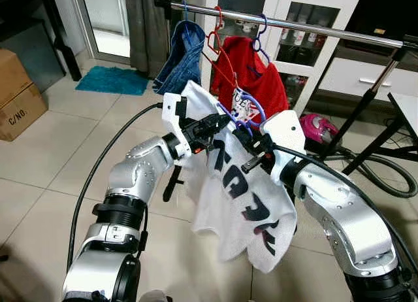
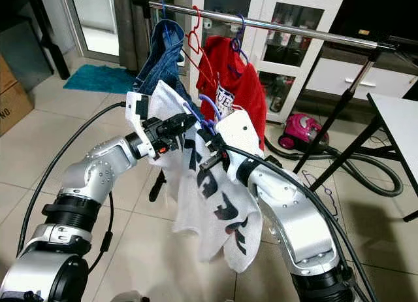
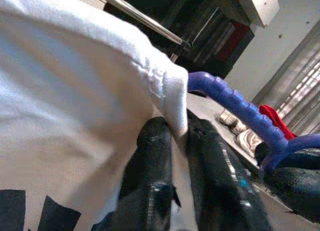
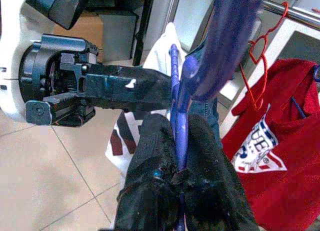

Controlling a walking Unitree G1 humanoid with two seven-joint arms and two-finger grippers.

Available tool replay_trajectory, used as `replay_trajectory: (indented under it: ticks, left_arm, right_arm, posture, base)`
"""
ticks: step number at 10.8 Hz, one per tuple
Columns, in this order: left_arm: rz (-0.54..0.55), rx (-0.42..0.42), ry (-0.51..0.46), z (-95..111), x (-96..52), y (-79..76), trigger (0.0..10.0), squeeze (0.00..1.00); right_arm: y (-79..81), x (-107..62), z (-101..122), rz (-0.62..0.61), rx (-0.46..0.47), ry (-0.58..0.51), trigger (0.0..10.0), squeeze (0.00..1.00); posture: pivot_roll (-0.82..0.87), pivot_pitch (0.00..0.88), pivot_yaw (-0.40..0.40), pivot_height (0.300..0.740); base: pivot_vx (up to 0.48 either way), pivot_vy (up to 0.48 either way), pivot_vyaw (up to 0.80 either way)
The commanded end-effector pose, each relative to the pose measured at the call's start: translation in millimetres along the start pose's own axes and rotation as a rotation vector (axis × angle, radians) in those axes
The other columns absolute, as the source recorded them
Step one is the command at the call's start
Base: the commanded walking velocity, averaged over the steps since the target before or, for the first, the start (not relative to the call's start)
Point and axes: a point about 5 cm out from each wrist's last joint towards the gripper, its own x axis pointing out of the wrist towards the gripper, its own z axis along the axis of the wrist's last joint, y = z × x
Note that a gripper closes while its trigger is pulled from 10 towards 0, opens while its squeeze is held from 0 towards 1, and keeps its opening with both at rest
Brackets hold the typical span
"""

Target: Hang hanger

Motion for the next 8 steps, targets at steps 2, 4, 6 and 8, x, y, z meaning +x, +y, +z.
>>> replay_trajectory:
  ticks: [2, 4, 6, 8]
  left_arm:
    - [-0.025, -0.01, -0.019, 1, 3.2, -6.5, 0.0, 0.0]
    - [-0.042, -0.016, -0.012, -3, -0.9, -7.5, 0.0, 0.0]
    - [-0.026, -0.001, 0.01, -6, -8.3, -3.6, 0.0, 0.0]
    - [-0.02, 0.057, 0.071, -9, -21.1, 0.2, 0.0, 0.0]
  right_arm:
    - [-2.2, -0.4, 7, -0.01, -0.026, -0.031, 10.0, 0.0]
    - [-2.5, -0.3, 6, -0.013, -0.028, -0.027, 10.0, 0.0]
    - [-3.3, -0.4, 3, -0.016, -0.031, -0.014, 10.0, 0.0]
    - [-5.7, -0.5, 0, -0.036, -0.029, 0.007, 10.0, 0.0]
  posture:
    - [-0.02, 0.0, -0.032, 0.74]
    - [-0.02, 0.0, -0.034, 0.74]
    - [-0.01, 0.0, -0.036, 0.74]
    - [-0.01, 0.0, -0.038, 0.74]
  base:
    - [0.0, 0.0, 0.0]
    - [0.0, 0.0, 0.0]
    - [0.0, 0.0, 0.0]
    - [0.0, 0.0, 0.0]
